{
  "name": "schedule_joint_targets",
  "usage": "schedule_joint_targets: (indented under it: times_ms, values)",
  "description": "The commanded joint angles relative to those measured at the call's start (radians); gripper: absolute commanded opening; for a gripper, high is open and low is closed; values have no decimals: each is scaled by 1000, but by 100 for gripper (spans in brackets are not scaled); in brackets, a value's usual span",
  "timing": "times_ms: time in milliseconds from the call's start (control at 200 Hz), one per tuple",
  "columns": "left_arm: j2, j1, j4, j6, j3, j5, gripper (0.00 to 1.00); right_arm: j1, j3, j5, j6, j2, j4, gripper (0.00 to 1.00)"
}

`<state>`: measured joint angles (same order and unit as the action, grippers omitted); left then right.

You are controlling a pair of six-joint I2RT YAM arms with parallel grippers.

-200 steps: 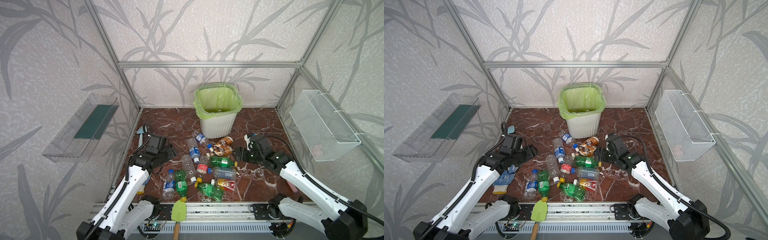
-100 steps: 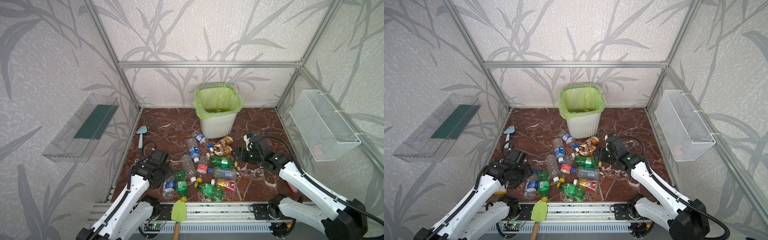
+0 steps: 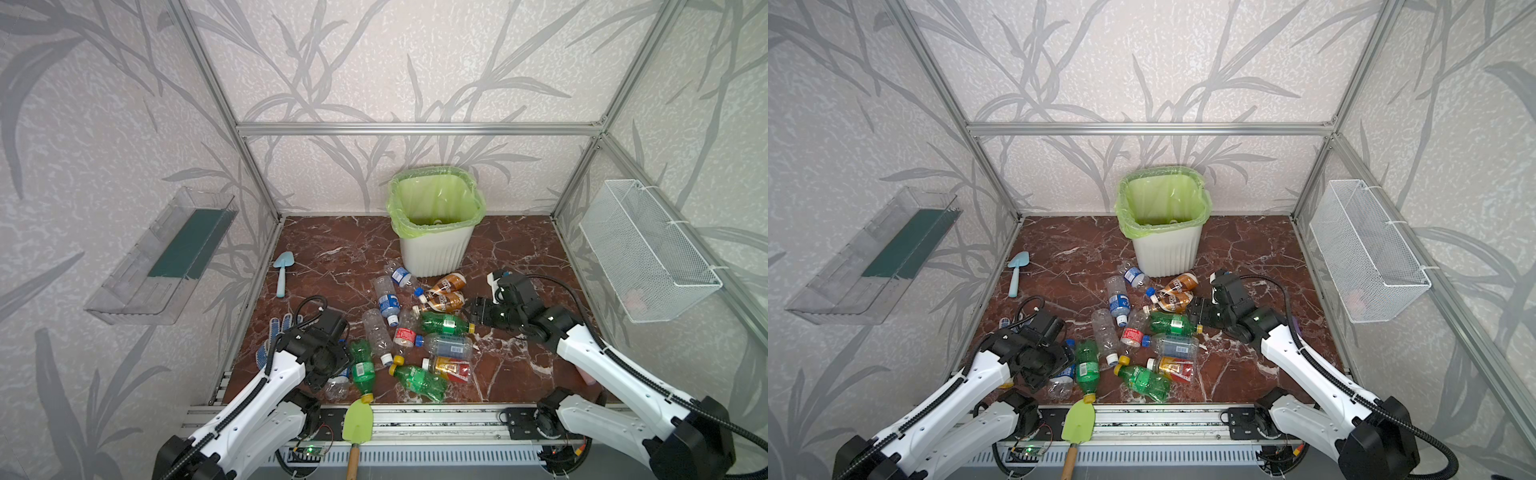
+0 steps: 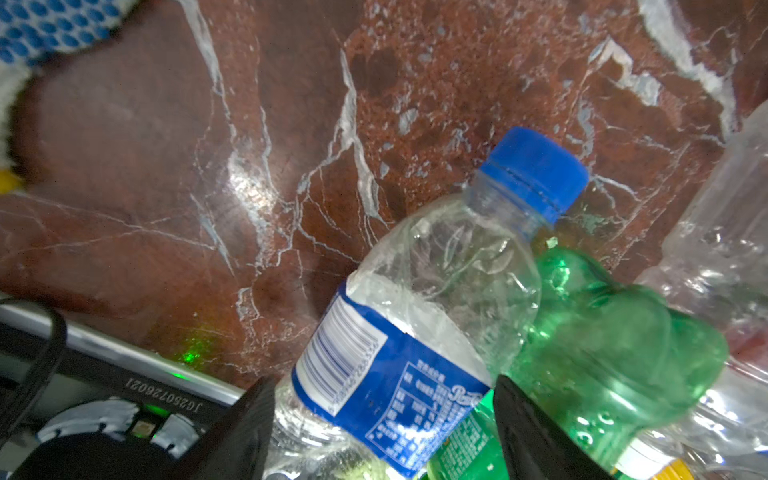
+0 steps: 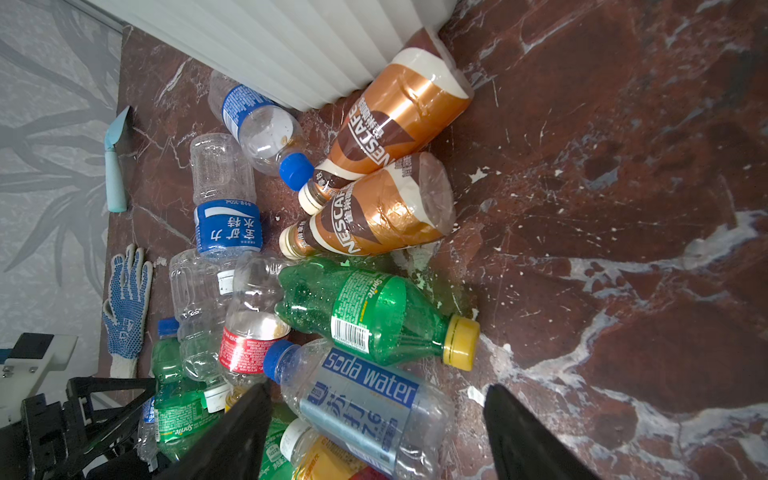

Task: Throw the plastic bottles in the bin
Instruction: 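Grasp the blue-cap clear water bottle with the left gripper while the right gripper returns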

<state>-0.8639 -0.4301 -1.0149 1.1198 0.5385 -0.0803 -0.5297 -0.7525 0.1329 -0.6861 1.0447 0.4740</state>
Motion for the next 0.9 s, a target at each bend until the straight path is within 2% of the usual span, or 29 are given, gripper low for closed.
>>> schedule_joint_targets:
  times_ms: [0,455,895]
  values:
    - [-15,-8,3,31,-15,-2,82,-4,11,4,-6,-11,-11,81]
    - [-64,-15,74,38,-59,-1,81,-3,16,-4,-10,-20,-4,81]
    - [-54,-14,97,44,-68,-8,54,-3,15,-1,-11,-9,-11,80]
